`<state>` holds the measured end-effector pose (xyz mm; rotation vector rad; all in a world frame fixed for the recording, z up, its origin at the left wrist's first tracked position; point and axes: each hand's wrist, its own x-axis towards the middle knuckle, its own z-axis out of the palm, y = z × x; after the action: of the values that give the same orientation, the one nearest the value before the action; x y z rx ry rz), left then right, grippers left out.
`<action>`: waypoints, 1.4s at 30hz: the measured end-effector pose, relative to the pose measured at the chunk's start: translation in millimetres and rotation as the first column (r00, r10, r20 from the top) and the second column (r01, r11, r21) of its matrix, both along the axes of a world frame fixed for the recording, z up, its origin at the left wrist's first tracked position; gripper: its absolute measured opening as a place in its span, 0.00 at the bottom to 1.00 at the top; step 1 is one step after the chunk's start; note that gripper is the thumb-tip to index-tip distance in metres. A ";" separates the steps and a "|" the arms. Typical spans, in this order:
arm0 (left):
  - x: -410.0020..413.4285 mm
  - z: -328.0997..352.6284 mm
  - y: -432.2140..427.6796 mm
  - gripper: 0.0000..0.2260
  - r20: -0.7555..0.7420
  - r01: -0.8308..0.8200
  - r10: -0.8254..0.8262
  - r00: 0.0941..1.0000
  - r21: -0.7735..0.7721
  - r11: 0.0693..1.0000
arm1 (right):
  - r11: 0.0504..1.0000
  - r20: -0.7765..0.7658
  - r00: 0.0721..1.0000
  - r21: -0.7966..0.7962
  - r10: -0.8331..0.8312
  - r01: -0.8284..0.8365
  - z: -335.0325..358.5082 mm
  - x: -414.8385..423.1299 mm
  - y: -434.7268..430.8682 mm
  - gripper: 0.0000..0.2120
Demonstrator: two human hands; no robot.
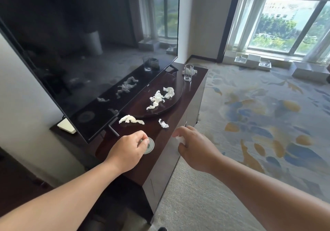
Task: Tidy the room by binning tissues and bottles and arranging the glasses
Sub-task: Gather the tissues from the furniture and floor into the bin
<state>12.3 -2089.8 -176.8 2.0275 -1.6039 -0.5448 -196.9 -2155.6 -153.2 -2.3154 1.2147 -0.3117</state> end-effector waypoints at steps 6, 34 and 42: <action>19.1 -0.6 -63.0 0.09 -0.024 -0.029 0.029 0.999 -0.002 1.000 | 1.000 -0.033 0.999 -0.018 0.001 -0.002 4.6 23.2 -58.9 0.16; 48.7 -58.8 -201.2 0.06 0.089 -0.509 0.501 0.861 0.158 0.846 | 0.916 -0.115 0.912 0.132 0.394 -0.379 -54.7 80.4 -281.9 0.14; 57.8 -77.7 -197.2 0.11 0.176 -0.620 0.594 0.785 0.217 0.754 | 0.870 -0.097 0.871 0.170 0.481 -0.462 -76.7 100.6 -300.8 0.14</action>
<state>70.2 -2287.0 -254.5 2.6402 -0.8365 -0.4232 -96.3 -2456.3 -230.0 -2.4421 0.6578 0.1074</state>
